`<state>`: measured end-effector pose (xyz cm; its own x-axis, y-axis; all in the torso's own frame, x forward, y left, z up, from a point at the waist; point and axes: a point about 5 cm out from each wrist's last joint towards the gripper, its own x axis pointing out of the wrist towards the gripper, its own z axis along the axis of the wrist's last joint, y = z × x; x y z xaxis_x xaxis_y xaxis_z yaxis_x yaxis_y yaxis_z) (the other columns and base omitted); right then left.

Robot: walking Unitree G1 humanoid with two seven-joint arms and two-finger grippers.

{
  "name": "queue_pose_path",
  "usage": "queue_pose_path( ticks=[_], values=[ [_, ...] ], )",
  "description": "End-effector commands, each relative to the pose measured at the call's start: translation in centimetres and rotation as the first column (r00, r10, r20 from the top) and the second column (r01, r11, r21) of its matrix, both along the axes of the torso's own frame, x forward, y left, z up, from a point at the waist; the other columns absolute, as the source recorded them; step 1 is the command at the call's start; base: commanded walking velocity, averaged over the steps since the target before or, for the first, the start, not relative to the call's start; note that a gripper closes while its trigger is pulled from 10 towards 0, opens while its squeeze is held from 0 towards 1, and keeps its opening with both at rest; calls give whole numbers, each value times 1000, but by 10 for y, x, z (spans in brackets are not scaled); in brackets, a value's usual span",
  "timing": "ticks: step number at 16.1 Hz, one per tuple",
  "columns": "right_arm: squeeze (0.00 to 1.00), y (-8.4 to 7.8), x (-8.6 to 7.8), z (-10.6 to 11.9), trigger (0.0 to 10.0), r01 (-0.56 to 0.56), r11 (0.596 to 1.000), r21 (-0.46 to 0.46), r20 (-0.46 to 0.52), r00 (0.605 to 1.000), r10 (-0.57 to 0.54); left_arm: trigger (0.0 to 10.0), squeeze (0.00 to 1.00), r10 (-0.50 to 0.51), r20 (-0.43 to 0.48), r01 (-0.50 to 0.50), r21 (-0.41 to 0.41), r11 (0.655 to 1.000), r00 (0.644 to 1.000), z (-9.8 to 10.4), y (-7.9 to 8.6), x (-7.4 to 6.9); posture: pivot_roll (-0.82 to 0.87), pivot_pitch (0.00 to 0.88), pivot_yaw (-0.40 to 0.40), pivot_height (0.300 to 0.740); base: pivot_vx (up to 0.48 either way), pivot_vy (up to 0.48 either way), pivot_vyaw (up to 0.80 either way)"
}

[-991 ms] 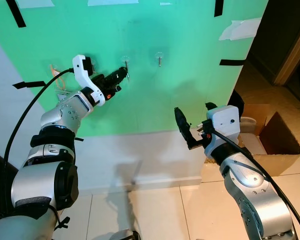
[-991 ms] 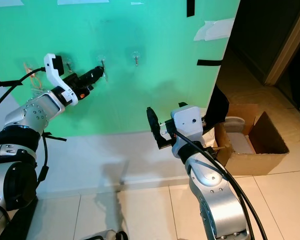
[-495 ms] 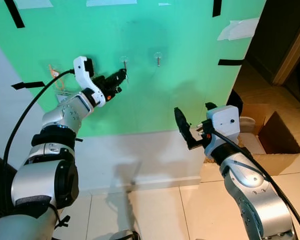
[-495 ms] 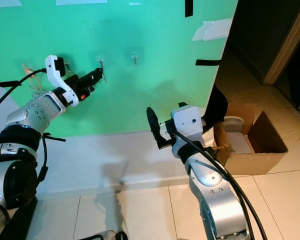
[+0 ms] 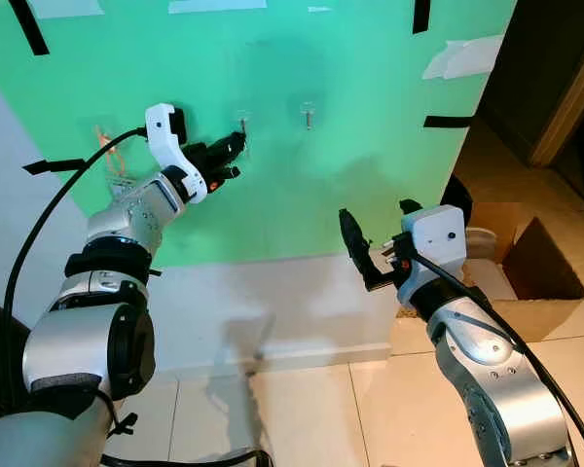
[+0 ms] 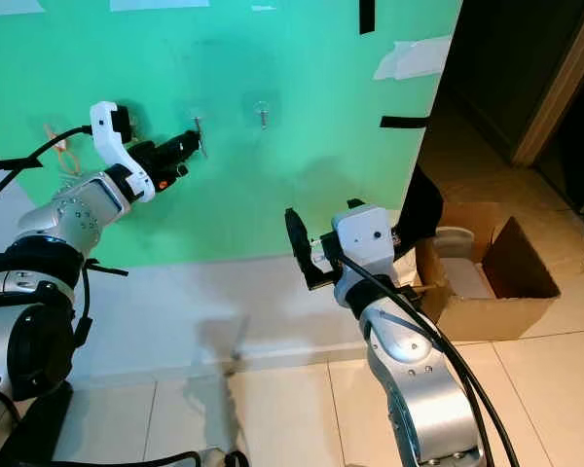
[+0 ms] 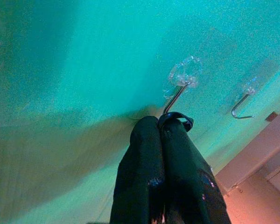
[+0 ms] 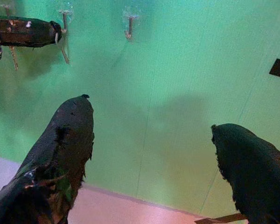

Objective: Hang keys on a hook

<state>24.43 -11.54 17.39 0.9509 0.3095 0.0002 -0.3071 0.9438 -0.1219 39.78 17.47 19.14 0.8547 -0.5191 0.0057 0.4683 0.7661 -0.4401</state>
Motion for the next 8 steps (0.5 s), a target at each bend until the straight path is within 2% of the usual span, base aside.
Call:
queue_pose_path(
  ticks=[1, 3, 5, 7, 8],
  values=[
    [0, 2, 2, 1, 10000, -10, 1000, -3, 5, 1000, 10, 10000, 0, -3, 6, 3, 40, 999, 1000, 3, -1, 2, -151, 0, 111, 740, 0, 0, 0],
    [0, 2, 3, 1, 10000, -10, 1000, -3, 6, 1000, 10, 10000, 0, -15, -8, 16, 116, 993, 1000, -5, -4, 0, -150, 0, 111, 740, 0, 0, 0],
    [0, 2, 3, 1, 10000, -11, 1000, -3, 7, 1000, 11, 10000, 0, -7, -12, 9, 110, 994, 1000, -5, -4, 1, -149, 0, 111, 740, 0, 0, 0],
    [0, 5, 1, 6, 10000, -51, 998, 38, 32, 998, 49, 10000, 0, 9, 15, -12, 218, 976, 1000, -8, -2, 1, -148, 0, 111, 740, 0, 0, 0],
    [0, 6, 1, 8, 10000, -65, 997, 47, 39, 997, 63, 10000, 0, 11, 15, -14, 220, 975, 1000, -9, -2, 0, -148, 0, 110, 740, 0, 0, 0]
  ],
)
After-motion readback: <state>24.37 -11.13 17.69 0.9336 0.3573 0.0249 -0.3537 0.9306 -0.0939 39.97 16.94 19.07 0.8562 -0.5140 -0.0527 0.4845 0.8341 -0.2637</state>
